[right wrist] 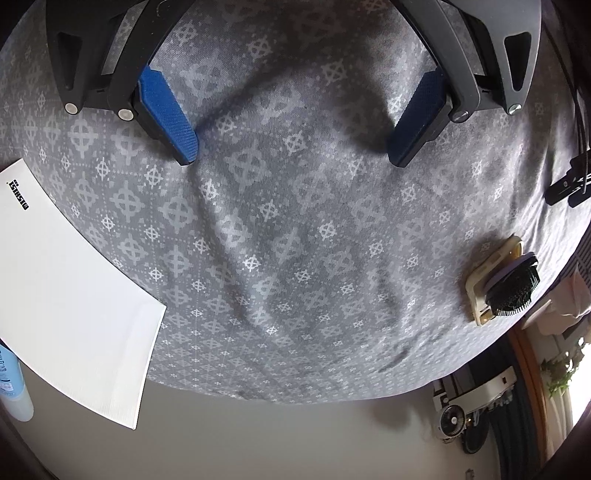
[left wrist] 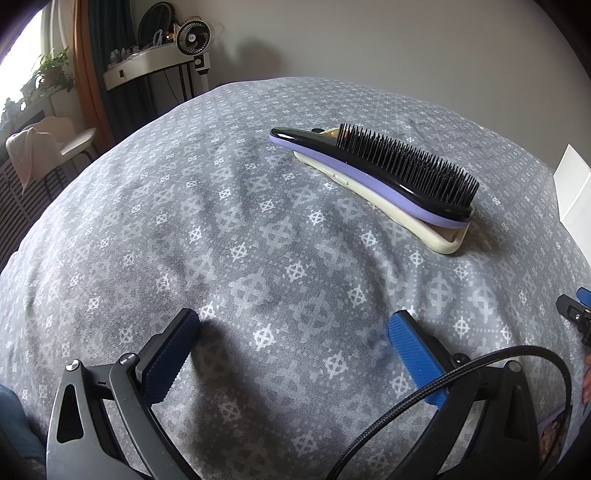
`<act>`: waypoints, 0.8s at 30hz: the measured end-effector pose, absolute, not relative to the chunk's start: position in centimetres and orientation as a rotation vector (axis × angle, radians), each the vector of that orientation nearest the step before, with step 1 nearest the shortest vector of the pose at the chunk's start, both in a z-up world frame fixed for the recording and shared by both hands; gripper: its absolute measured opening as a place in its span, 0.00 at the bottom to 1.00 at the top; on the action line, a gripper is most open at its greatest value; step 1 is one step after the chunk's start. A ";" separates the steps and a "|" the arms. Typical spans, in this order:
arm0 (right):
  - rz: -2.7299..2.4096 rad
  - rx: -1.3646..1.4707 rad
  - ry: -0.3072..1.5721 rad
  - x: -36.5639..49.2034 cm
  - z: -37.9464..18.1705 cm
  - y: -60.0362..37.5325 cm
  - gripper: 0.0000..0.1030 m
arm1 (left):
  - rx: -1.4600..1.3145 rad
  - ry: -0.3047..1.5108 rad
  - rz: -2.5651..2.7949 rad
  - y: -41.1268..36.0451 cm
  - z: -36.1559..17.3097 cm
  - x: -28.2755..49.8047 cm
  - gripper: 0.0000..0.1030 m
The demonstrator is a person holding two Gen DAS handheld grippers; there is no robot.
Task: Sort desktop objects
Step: 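Move the left gripper toward the black-and-lilac hairbrush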
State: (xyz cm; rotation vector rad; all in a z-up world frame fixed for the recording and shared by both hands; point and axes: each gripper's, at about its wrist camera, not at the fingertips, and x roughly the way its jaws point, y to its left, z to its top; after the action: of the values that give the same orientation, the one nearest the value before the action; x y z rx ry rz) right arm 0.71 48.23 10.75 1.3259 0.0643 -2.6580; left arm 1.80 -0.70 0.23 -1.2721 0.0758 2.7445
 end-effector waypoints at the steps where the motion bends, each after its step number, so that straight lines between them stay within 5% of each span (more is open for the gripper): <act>1: -2.658 1.326 0.064 0.7 10.8 48.2 1.00 | -1.272 0.076 2.745 -0.7 0.2 1.8 1.00; 24: -2.662 1.329 0.079 0.6 10.7 48.3 1.00 | -1.287 0.053 2.778 -0.7 0.2 1.8 1.00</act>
State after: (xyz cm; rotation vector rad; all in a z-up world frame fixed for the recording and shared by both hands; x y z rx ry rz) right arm 0.61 48.26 10.72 1.3293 0.0791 -2.6617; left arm 1.79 -0.69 0.23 -1.2873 0.0527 2.7782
